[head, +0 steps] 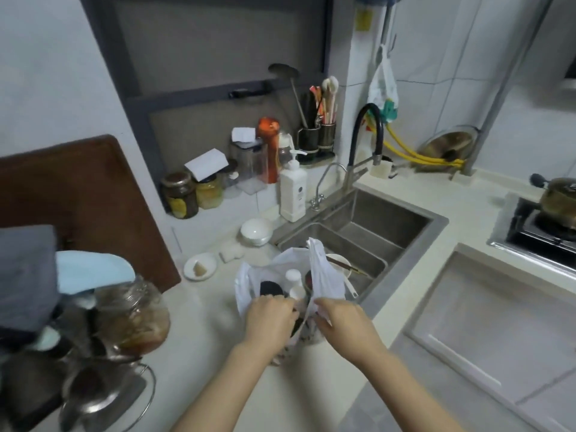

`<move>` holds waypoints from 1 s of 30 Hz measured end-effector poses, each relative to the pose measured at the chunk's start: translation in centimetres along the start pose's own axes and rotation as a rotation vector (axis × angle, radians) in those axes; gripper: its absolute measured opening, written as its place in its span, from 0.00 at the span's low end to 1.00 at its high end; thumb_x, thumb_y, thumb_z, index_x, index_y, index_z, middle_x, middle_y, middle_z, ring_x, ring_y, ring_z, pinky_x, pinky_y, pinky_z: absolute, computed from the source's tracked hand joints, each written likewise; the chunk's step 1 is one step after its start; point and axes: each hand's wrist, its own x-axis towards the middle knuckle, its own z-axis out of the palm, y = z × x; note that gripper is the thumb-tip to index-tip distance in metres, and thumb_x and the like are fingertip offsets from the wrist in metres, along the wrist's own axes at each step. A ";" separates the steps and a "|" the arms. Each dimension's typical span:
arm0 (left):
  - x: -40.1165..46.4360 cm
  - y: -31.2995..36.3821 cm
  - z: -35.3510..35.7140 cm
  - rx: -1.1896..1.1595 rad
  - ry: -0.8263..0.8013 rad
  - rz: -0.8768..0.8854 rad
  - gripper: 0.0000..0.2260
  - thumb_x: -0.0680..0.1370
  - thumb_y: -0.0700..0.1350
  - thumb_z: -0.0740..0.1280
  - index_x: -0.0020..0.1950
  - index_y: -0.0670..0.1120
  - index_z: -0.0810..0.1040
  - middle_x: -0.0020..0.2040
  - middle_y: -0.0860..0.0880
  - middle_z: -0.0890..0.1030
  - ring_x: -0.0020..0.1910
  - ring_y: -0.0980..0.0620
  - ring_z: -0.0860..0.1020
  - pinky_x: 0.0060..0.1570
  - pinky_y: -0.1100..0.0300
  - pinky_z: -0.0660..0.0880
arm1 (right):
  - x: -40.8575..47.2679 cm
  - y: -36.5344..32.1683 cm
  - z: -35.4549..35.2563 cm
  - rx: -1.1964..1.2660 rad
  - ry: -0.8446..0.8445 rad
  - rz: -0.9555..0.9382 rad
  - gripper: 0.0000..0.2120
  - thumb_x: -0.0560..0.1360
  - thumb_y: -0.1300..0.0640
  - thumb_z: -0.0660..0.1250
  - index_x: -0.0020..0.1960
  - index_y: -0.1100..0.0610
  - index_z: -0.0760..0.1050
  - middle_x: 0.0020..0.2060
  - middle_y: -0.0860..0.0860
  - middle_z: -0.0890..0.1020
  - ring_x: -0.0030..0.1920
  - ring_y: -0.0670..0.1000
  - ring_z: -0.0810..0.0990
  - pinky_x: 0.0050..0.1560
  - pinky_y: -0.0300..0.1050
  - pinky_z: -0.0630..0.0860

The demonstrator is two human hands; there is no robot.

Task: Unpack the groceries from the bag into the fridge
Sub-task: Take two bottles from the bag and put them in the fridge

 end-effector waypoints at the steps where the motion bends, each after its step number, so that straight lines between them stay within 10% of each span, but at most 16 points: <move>1: 0.0 -0.7 0.0 -0.008 -0.010 -0.020 0.12 0.80 0.51 0.58 0.55 0.49 0.78 0.51 0.47 0.81 0.51 0.46 0.78 0.47 0.55 0.70 | 0.6 -0.5 0.1 0.018 0.001 -0.030 0.11 0.76 0.55 0.59 0.55 0.57 0.75 0.49 0.54 0.81 0.51 0.58 0.78 0.49 0.49 0.73; 18: 2.5 -4.4 4.0 -0.073 -0.302 -0.033 0.27 0.74 0.60 0.64 0.71 0.53 0.66 0.65 0.51 0.73 0.67 0.47 0.67 0.65 0.52 0.63 | 8.5 -0.1 4.6 -0.222 -0.067 -0.191 0.16 0.76 0.59 0.59 0.63 0.58 0.72 0.59 0.55 0.77 0.59 0.57 0.72 0.61 0.47 0.68; 24: 4.6 -5.2 3.3 -0.165 -0.248 -0.061 0.23 0.75 0.58 0.64 0.69 0.54 0.68 0.66 0.52 0.74 0.66 0.47 0.68 0.61 0.51 0.64 | 9.8 -0.4 5.4 -0.366 -0.099 -0.203 0.13 0.51 0.51 0.79 0.31 0.50 0.77 0.26 0.46 0.78 0.30 0.49 0.76 0.33 0.38 0.73; 30: 8.8 -5.4 3.6 -0.297 -0.191 -0.012 0.21 0.78 0.45 0.61 0.71 0.53 0.67 0.68 0.50 0.73 0.66 0.46 0.68 0.63 0.53 0.67 | 10.1 -0.3 6.8 -0.317 -0.035 -0.142 0.16 0.46 0.48 0.80 0.30 0.49 0.78 0.22 0.42 0.77 0.28 0.48 0.77 0.32 0.35 0.73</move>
